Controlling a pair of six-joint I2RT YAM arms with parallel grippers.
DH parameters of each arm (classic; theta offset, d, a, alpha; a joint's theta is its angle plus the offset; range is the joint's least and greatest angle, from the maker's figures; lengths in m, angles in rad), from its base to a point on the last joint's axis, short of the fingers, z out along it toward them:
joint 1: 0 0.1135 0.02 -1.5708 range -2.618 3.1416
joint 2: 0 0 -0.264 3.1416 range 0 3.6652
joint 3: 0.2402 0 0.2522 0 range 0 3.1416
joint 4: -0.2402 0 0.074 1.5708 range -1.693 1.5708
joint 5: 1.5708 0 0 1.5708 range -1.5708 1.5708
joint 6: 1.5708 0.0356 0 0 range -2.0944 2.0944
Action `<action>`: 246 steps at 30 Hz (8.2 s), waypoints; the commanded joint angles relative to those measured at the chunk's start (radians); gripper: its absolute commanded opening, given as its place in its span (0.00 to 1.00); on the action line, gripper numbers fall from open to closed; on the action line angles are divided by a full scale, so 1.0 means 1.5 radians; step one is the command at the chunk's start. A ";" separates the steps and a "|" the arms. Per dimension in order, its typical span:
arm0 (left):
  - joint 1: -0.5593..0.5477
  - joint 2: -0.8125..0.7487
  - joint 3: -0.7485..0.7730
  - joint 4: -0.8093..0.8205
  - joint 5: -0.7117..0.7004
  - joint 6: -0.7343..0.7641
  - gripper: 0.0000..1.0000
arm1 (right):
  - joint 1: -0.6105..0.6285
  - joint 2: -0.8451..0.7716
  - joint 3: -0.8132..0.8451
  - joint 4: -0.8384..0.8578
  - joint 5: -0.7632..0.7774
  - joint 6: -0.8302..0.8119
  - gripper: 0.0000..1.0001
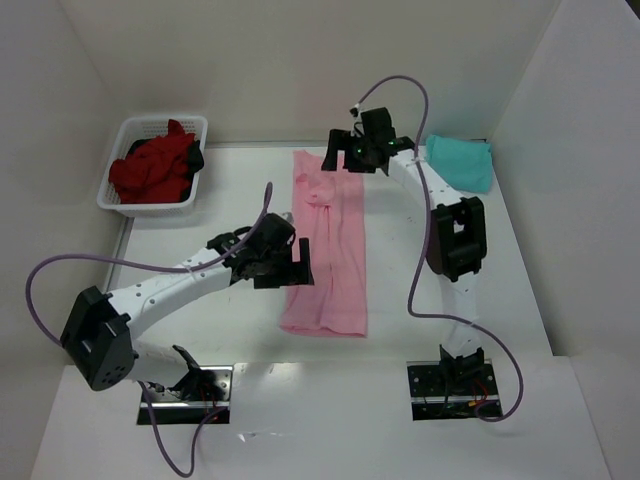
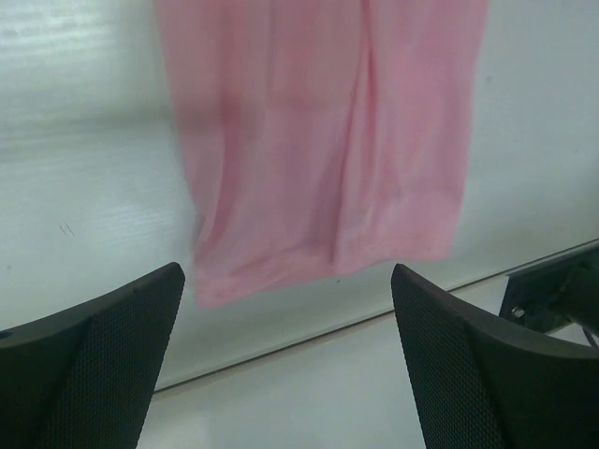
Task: Fold and stack the t-shirts
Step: Rotate the tshirt 90 degrees, then grab the bottom of the folded rectangular tshirt with both arms
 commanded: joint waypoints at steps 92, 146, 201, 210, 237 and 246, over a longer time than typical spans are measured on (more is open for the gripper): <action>0.236 -0.197 -0.133 0.144 0.109 0.059 1.00 | 0.138 0.314 0.298 -0.036 0.097 -0.067 0.07; 0.248 -0.172 -0.159 0.190 0.160 0.072 1.00 | 0.138 0.093 -0.005 -0.016 0.303 -0.071 0.26; 0.106 0.183 0.010 0.230 0.311 0.323 0.76 | -0.053 0.219 0.145 0.083 -0.015 -0.035 0.17; 0.086 0.232 0.033 0.169 0.248 0.317 0.81 | -0.053 0.313 0.297 0.006 0.102 -0.036 0.15; -0.003 0.172 0.028 0.075 0.101 0.187 0.90 | -0.059 0.314 0.467 -0.069 0.098 -0.013 0.44; -0.003 -0.010 0.009 0.046 0.074 0.093 0.99 | -0.059 -0.130 -0.033 0.014 0.088 0.014 1.00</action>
